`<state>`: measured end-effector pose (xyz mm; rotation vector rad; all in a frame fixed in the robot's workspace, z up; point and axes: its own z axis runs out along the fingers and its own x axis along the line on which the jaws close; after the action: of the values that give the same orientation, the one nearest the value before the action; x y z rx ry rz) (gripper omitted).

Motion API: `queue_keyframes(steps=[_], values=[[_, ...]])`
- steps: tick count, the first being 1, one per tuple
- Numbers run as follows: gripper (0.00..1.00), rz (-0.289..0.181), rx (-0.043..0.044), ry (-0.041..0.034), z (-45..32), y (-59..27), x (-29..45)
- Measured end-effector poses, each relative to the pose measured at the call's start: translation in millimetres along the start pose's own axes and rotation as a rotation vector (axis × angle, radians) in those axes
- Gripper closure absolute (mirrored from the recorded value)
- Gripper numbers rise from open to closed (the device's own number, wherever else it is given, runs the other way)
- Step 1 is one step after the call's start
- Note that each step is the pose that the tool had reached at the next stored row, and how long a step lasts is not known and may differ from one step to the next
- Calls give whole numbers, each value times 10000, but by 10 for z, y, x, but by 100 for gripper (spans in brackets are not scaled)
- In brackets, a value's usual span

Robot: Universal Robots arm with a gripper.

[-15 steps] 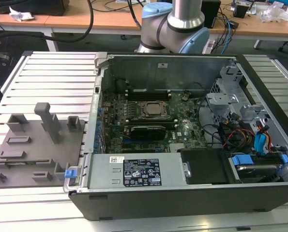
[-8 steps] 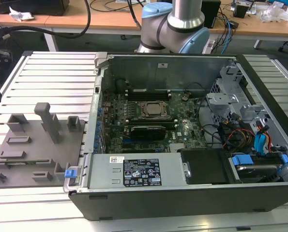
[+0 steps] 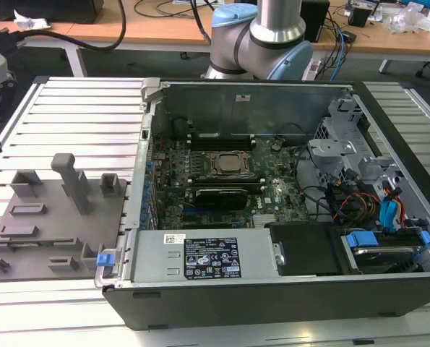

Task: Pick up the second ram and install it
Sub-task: 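Pick up the second ram and move it above second insertion slot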

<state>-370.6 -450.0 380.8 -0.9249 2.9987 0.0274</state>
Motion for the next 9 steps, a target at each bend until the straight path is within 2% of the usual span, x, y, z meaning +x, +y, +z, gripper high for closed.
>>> queue_keyframes(steps=[7, 9], values=[[89, -1247, -11, 20, 0, 0, 0], [89, -1475, -12, 23, 0, 0, 0]])
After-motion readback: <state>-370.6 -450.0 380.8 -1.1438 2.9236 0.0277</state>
